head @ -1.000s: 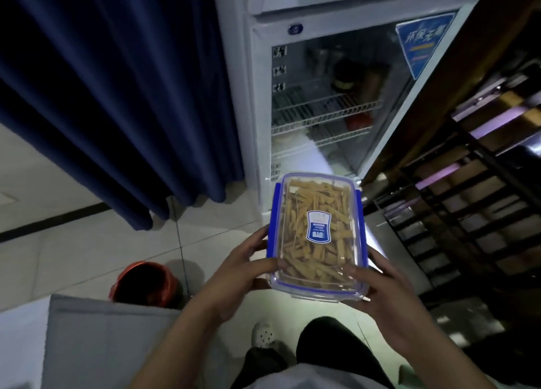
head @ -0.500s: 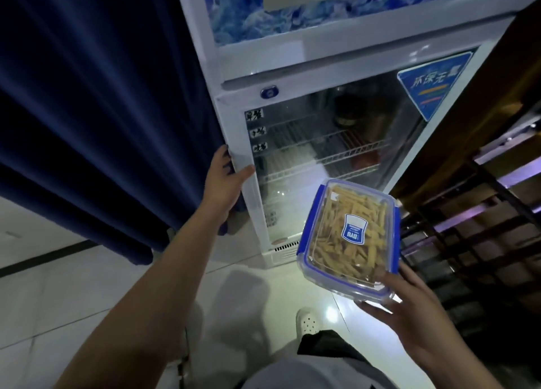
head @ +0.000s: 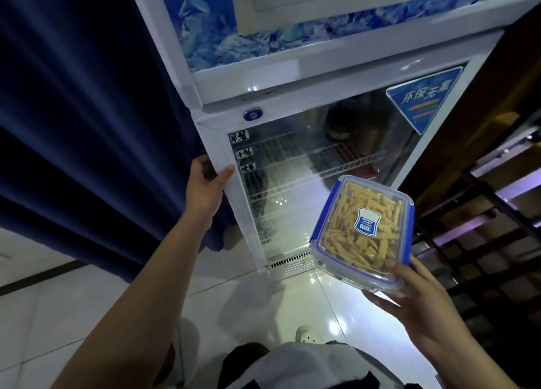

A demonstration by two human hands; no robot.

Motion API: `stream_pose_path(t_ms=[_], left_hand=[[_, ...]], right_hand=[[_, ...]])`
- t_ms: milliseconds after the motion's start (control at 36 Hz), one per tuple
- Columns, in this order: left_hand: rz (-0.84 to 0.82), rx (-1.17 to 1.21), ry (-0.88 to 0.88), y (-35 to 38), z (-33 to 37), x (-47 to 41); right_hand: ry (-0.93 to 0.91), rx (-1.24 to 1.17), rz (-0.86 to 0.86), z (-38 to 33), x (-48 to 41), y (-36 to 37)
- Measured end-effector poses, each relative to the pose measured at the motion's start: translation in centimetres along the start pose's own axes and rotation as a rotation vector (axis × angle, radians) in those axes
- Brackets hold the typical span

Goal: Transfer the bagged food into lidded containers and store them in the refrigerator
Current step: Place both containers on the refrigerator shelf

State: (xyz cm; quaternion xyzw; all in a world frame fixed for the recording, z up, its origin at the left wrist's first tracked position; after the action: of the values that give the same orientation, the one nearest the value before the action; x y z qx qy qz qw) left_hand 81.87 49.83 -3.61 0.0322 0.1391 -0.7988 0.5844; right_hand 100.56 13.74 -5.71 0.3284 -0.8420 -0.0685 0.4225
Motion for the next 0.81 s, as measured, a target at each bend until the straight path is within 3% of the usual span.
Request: stream_pose_path(t_ms=[333,611,750,806], left_hand=[[-0.101,-0.010,0.050,-0.9,2.4,7.5],[-0.423,0.109,0.134,1.6,5.0,20.1],[-0.506,0.104,0.347,3.9,9.3,23.3],[-0.567,0.055,0.515,5.3,11.2,23.5]], right_hand=[[-0.068,-0.120,0.185,6.5,8.5,0.3],[-0.156,-0.253,0.425,13.7,18.2,-2.9],[-0.201,-0.342,0.503,16.4,22.4,-6.2],[-0.213,-0.421,0.529,16.8,23.4,-7.5]])
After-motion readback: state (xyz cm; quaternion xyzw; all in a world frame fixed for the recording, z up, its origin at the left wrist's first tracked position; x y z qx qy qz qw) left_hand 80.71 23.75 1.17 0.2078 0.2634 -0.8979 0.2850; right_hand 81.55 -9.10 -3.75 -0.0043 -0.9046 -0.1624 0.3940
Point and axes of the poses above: each hand's wrist, its own x-axis away from the middle knuckle, its own y-axis out of the palm, z = x × y, the point moved 2 cm from there along -x, towards the middle knuckle, and after that the axes turned 13 degrees about y, right-handed, at the moved point
